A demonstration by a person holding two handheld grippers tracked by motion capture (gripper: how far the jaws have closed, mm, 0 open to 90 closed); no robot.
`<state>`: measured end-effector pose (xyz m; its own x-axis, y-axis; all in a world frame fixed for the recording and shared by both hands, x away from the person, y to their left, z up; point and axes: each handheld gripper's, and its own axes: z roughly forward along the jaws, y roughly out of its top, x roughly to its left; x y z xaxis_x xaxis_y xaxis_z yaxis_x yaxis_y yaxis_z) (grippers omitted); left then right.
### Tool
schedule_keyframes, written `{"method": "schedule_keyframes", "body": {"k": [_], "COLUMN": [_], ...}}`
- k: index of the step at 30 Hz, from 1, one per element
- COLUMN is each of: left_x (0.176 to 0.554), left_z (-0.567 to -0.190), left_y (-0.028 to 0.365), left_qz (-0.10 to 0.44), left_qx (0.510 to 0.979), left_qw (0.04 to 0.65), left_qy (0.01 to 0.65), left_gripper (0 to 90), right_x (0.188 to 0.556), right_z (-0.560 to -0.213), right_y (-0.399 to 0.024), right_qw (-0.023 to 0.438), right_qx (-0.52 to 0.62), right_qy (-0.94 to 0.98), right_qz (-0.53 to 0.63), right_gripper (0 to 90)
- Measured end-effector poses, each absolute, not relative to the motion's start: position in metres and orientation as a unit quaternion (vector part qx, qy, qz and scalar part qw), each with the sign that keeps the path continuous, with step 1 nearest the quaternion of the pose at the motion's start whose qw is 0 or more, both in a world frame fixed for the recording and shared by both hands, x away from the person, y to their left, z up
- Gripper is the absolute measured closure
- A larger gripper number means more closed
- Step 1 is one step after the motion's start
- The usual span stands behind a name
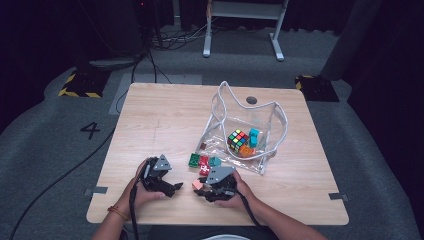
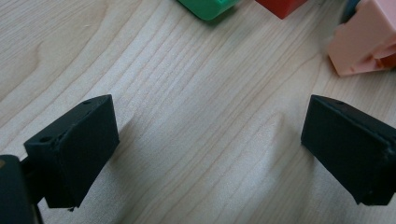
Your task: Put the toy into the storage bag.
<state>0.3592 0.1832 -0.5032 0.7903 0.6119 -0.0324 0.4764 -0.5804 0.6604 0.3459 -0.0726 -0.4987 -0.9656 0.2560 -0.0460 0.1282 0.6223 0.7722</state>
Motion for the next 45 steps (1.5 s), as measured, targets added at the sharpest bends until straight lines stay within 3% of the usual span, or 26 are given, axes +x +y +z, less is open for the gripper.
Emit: {"method": "schedule_keyframes", "body": {"k": [16,45], "left_x": [0.359,0.359], "left_z": [-0.503,-0.503], "left_y": [0.183,0.183], "left_qz": [0.1,0.1], "left_qx": [0.883,0.883], "left_qw": [0.339,0.339], "left_qy": [0.308,0.308], "left_gripper": [4.2,4.2], "right_x": [0.346,0.33], "right_z": [-0.484,-0.449], "right_y": [-0.101,-0.219], "right_qw": [0.081,0.114], "right_qx": [0.106,0.16], "right_qy": [0.896,0.883], "right_qz": [0.425,0.427], "right_gripper": [65.2,66.9]}}
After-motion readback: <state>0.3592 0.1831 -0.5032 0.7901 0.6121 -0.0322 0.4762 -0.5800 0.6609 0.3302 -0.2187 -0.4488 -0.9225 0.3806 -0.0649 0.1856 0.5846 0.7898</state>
